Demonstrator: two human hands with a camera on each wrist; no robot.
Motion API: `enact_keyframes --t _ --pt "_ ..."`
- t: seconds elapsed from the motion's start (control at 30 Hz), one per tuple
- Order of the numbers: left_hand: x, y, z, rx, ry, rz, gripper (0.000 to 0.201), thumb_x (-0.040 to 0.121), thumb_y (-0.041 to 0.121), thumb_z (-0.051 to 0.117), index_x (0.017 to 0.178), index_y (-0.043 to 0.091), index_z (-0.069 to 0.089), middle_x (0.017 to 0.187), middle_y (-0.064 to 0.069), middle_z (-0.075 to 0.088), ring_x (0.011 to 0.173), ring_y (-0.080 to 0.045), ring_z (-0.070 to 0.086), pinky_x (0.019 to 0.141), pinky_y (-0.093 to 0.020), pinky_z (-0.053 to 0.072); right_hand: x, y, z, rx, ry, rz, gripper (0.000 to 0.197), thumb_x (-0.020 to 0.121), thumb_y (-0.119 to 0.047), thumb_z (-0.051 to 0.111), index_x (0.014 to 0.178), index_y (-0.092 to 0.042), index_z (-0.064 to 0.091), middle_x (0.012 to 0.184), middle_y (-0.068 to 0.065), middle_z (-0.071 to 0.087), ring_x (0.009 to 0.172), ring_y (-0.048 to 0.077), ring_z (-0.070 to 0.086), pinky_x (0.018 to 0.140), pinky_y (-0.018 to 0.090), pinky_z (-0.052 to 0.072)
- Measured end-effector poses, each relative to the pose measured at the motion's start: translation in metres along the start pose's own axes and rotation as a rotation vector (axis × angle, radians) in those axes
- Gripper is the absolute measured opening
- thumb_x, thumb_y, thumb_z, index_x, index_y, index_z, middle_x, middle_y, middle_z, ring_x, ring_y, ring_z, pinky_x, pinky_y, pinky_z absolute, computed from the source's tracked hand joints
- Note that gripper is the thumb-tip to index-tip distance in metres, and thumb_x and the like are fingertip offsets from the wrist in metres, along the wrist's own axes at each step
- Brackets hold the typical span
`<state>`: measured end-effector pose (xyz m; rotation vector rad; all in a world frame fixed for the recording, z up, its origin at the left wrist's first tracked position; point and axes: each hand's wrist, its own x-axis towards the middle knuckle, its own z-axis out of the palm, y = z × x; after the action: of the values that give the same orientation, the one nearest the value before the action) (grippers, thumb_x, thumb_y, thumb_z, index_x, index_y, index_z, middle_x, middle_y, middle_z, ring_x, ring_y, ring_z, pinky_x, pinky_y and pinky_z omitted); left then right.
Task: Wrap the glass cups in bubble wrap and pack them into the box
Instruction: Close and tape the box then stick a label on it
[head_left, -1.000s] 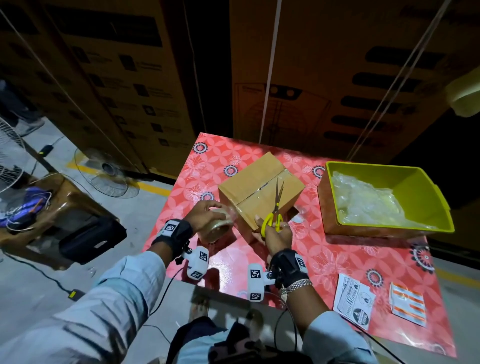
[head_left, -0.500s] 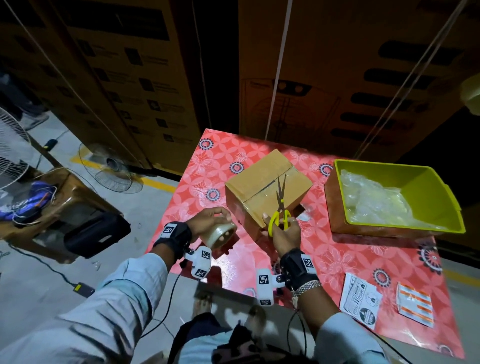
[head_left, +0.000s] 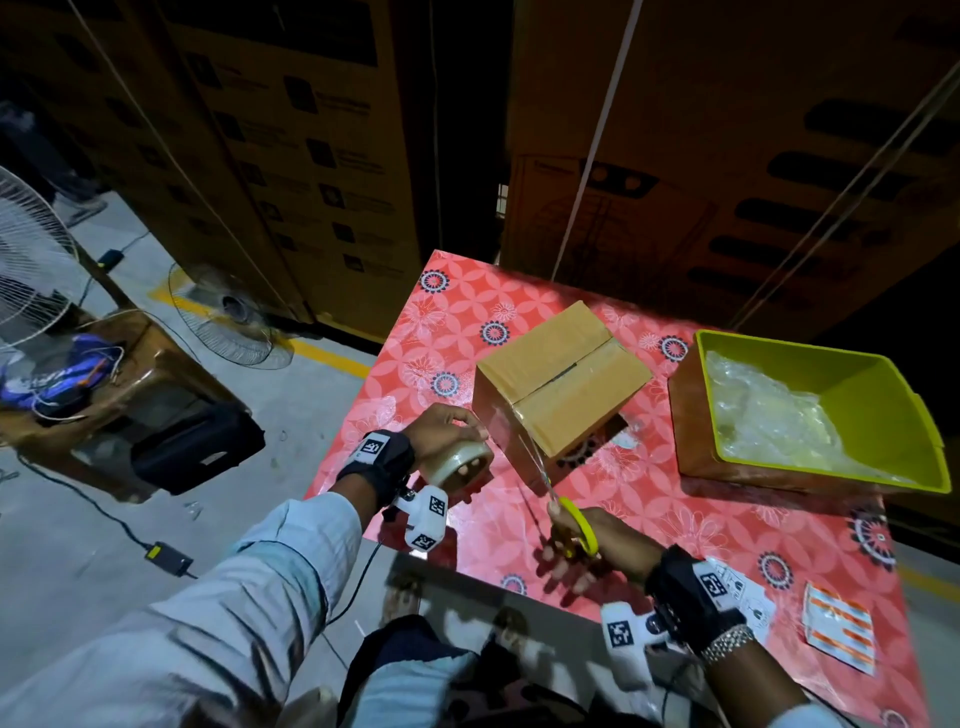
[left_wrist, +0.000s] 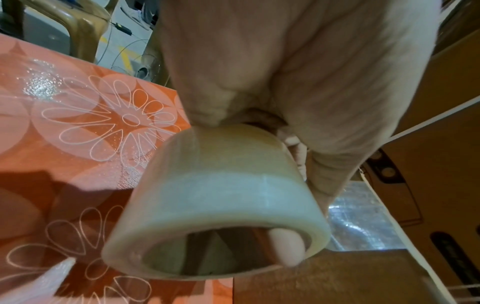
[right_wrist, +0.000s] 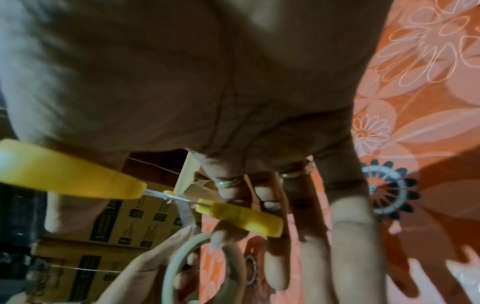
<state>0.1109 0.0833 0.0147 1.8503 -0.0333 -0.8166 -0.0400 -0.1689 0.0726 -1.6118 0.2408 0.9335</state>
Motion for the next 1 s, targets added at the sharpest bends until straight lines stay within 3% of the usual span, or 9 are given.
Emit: enact_keyframes --t 0.1,0.2,0.27,0.4,0.57,0.7,0.77,0.87,1.0 --pt "0.001 -0.001 -0.001 0.015 -0.004 0.006 0.012 0.094 0.015 0.073 0.082 0.019 0.072 0.093 -0.002 0.073 0.081 -0.022 0.066 0.083 -0.038 0.054 0.016 0.001 -0.008 -0.054 0.011 0.113 0.063 0.077 -0.074 0.065 0.071 -0.011 0.061 0.075 0.007 0.068 0.063 0.021 0.065 0.07 0.034 0.056" --pt "0.002 -0.002 0.0 0.042 0.002 0.017 0.015 0.093 0.018 0.074 0.079 0.02 0.071 0.094 -0.003 0.073 0.08 -0.021 0.067 0.085 -0.041 0.054 0.032 -0.004 -0.011 -0.049 0.024 0.164 0.092 0.069 -0.08 0.074 0.098 0.007 0.069 0.082 0.018 0.07 0.065 0.028 0.067 0.063 0.034 0.058" --pt "0.001 -0.001 0.001 0.056 0.011 0.03 0.017 0.094 0.017 0.073 0.078 0.019 0.07 0.092 -0.002 0.072 0.079 -0.016 0.065 0.084 -0.038 0.051 0.042 -0.009 -0.011 -0.059 0.054 0.179 0.103 0.066 -0.083 0.074 0.109 0.011 0.066 0.088 0.024 0.074 0.069 0.032 0.069 0.067 0.039 0.058" --pt "0.003 -0.001 -0.003 0.122 0.011 0.05 0.013 0.094 0.016 0.072 0.082 0.016 0.073 0.087 0.004 0.071 0.081 -0.011 0.063 0.098 -0.043 0.051 0.051 -0.013 -0.009 -0.081 0.075 0.199 0.1 0.063 -0.083 0.076 0.116 0.002 0.067 0.101 0.028 0.074 0.091 0.048 0.071 0.093 0.061 0.056" --pt "0.002 -0.001 -0.007 0.17 0.007 0.045 0.013 0.095 0.019 0.072 0.082 0.019 0.073 0.099 0.003 0.069 0.099 -0.02 0.061 0.109 -0.052 0.044 0.049 -0.018 -0.011 -0.072 0.058 0.195 0.104 0.064 -0.08 0.079 0.129 -0.001 0.059 0.104 0.029 0.073 0.093 0.049 0.072 0.093 0.067 0.053" --pt "0.002 -0.001 -0.006 0.147 0.013 0.032 0.016 0.094 0.018 0.073 0.078 0.02 0.073 0.095 0.004 0.071 0.092 -0.016 0.063 0.106 -0.051 0.047 0.057 -0.025 -0.01 -0.071 0.06 0.211 0.109 0.06 -0.084 0.077 0.134 -0.007 0.055 0.103 0.027 0.074 0.092 0.047 0.073 0.092 0.065 0.054" --pt "0.001 0.002 -0.007 0.155 0.014 0.039 0.011 0.095 0.017 0.072 0.084 0.013 0.075 0.093 0.002 0.071 0.088 -0.015 0.063 0.1 -0.045 0.049 0.062 -0.029 -0.008 -0.05 0.066 0.208 0.109 0.061 -0.083 0.078 0.132 -0.003 0.055 0.102 0.024 0.075 0.092 0.046 0.073 0.09 0.06 0.057" --pt "0.0 0.002 -0.007 0.142 0.02 0.04 0.015 0.096 0.014 0.07 0.096 0.0 0.074 0.089 -0.001 0.07 0.079 -0.014 0.064 0.081 -0.033 0.051 0.067 -0.033 -0.001 0.009 0.09 0.157 0.095 0.064 -0.078 0.079 0.108 0.004 0.061 0.102 0.022 0.075 0.088 0.045 0.074 0.078 0.047 0.06" --pt "-0.002 0.002 -0.007 0.154 0.023 0.04 0.013 0.096 0.014 0.069 0.094 0.003 0.075 0.085 0.0 0.07 0.076 -0.012 0.063 0.075 -0.03 0.049 0.069 -0.032 0.004 0.04 0.167 0.117 0.076 0.066 -0.073 0.08 0.089 -0.003 0.062 0.087 0.019 0.073 0.079 0.042 0.075 0.057 0.033 0.058"
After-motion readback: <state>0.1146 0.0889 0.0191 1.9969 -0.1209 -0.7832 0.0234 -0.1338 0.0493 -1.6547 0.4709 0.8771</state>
